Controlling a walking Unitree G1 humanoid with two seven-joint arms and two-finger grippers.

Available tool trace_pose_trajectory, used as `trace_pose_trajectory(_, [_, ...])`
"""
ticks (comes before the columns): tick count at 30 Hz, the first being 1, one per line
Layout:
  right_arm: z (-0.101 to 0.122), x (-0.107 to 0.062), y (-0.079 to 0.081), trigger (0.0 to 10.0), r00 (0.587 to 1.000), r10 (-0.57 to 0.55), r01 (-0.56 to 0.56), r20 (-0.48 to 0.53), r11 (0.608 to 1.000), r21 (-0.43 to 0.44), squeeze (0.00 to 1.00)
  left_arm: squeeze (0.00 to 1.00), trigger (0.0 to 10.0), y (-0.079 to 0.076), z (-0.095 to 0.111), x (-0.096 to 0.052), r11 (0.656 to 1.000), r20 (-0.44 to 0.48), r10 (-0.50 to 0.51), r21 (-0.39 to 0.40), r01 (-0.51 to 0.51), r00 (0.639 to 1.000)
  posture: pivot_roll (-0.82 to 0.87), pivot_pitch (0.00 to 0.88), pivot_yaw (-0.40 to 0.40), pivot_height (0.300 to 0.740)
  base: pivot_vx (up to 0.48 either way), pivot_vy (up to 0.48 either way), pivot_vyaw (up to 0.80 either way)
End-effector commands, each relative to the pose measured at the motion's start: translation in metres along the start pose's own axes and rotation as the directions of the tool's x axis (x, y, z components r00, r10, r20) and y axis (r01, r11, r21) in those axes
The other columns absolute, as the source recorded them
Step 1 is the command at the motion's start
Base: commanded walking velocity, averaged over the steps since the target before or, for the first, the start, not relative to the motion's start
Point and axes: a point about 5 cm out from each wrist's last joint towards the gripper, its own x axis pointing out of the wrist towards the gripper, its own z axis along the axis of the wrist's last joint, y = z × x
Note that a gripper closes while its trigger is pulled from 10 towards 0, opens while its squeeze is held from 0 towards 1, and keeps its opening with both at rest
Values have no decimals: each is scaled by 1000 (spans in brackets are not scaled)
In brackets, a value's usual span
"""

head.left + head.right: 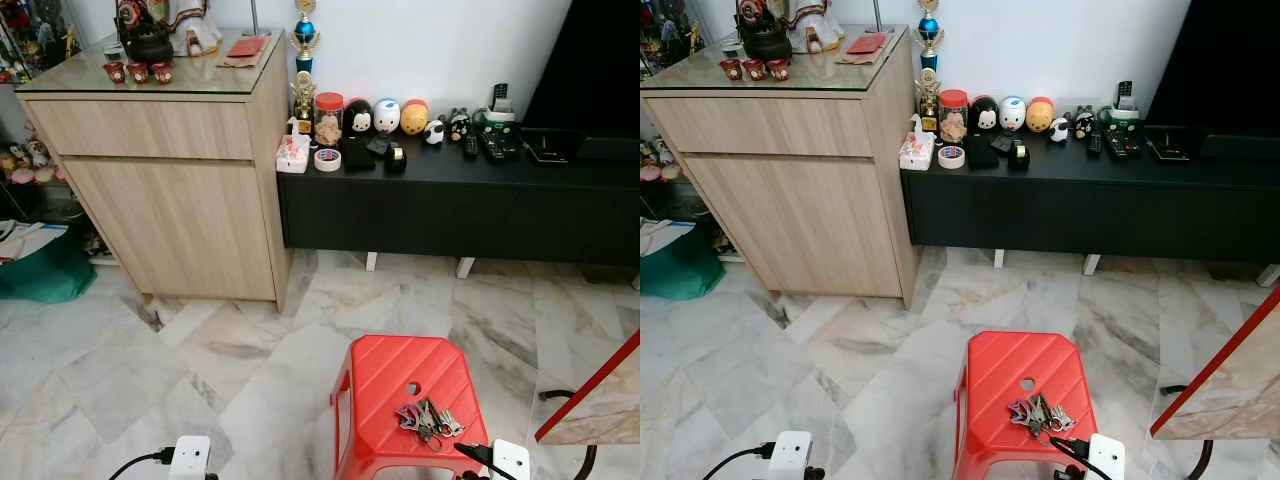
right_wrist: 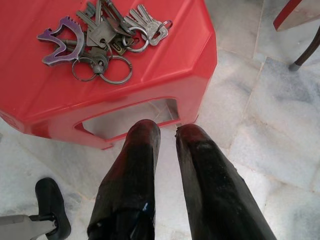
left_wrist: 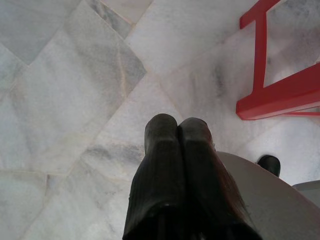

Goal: Hang keys on a hook

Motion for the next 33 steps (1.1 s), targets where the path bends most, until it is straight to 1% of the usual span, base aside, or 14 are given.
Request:
trace_pose_trajectory(1, [-12,-3,7,10000,990,132,-136,-41,986,-96,0,0,10000,-3,11,5,993,-64,-97,66,101,993,-24,0,6,740,0,0,0])
trace_pose_trajectory(6, [-9,-2,7,10000,991,129,-131,-36,987,-97,0,0,10000,-2,10,4,995,-64,-88,37,91,994,-24,0,4,740,0,0,0])
trace_pose_trajectory(10, [11,1,-4,10000,993,117,-118,-12,989,-94,0,0,10000,-1,11,5,996,-62,-84,36,86,995,-22,0,4,740,0,0,0])
trace_pose_trajectory(15, [19,1,-9,10000,994,113,-112,-2,990,-86,0,0,10000,-1,11,5,995,-66,-91,46,94,994,-23,0,5,740,0,0,0])
trace_pose_trajectory(18, [22,1,-11,10000,994,108,-108,1,990,-86,0,0,10000,-1,12,5,995,-63,-93,38,96,994,-22,0,5,740,0,0,0])
trace_pose_trajectory(21, [20,1,-8,10000,994,111,-111,1,990,-88,0,0,10000,-1,12,5,995,-60,-92,32,94,994,-20,0,5,740,0,0,0])
trace_pose_trajectory(29, [19,1,-8,10000,994,113,-112,4,990,-88,0,0,10000,0,13,5,995,-45,-93,30,94,995,-20,0,6,740,0,0,0])
trace_pose_trajectory(33, [16,1,-6,10000,993,115,-115,-7,988,-102,0,0,10000,1,14,5,995,-43,-90,29,91,995,-20,0,6,740,0,0,0])
